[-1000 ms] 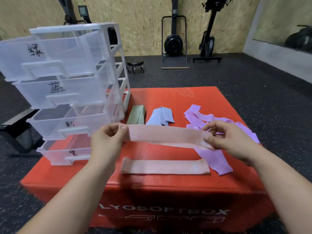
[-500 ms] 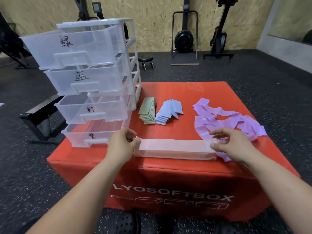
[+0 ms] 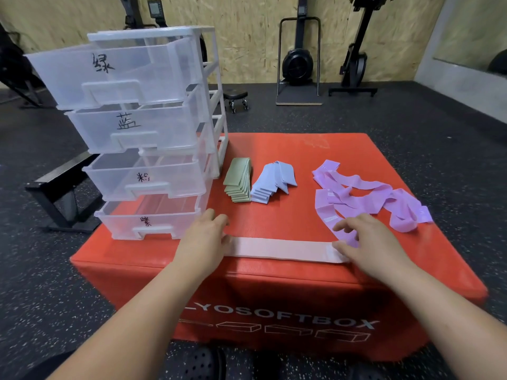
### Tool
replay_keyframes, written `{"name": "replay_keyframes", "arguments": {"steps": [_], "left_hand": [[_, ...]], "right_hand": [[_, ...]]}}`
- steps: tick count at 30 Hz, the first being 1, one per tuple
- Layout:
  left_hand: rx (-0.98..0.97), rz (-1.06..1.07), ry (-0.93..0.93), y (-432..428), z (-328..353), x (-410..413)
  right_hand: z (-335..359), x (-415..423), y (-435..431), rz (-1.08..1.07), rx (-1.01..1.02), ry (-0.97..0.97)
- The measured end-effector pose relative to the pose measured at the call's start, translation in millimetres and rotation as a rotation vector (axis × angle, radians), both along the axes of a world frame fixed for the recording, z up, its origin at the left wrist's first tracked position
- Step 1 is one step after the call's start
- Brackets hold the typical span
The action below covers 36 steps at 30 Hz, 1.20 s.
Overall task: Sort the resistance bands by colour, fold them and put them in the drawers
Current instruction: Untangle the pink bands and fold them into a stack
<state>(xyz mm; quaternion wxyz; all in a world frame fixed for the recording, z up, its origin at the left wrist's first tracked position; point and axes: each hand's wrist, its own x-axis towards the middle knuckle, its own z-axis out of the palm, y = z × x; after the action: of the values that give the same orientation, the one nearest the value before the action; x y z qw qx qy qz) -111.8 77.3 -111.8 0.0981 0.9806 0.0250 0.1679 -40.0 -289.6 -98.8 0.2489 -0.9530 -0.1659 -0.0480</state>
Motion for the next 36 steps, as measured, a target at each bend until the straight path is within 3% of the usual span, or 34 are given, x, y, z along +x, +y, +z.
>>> {"name": "replay_keyframes", "arguments": {"steps": [2,7,20,24,30,36], "left_hand": [[0.047,-0.074,0.015,-0.8,5.0,0.9],[0.085,-0.269,0.32,-0.1,10.0,-1.7],[0.05,-0.321,0.328,6.4,15.6,12.2],[0.032,-0.33,0.311,4.6,18.6,14.2],[0.061,-0.39,0.279,-12.0,15.9,15.5],[0.042,-0.385,0.295,-12.7,16.2,17.1]], "right_hand": [[4.2,1.9,-2.7,0.085,-0.042,-0.022],[4.3,7.1,-7.0,0.3,-0.317,0.071],[-1.5,16.4,-16.7,0.312,-0.344,0.055],[2.4,18.8,-15.6,0.202,-0.217,0.082],[0.3,20.7,-12.0,0.087,-0.306,0.167],[3.7,25.4,-4.5,-0.013,-0.224,0.306]]}}
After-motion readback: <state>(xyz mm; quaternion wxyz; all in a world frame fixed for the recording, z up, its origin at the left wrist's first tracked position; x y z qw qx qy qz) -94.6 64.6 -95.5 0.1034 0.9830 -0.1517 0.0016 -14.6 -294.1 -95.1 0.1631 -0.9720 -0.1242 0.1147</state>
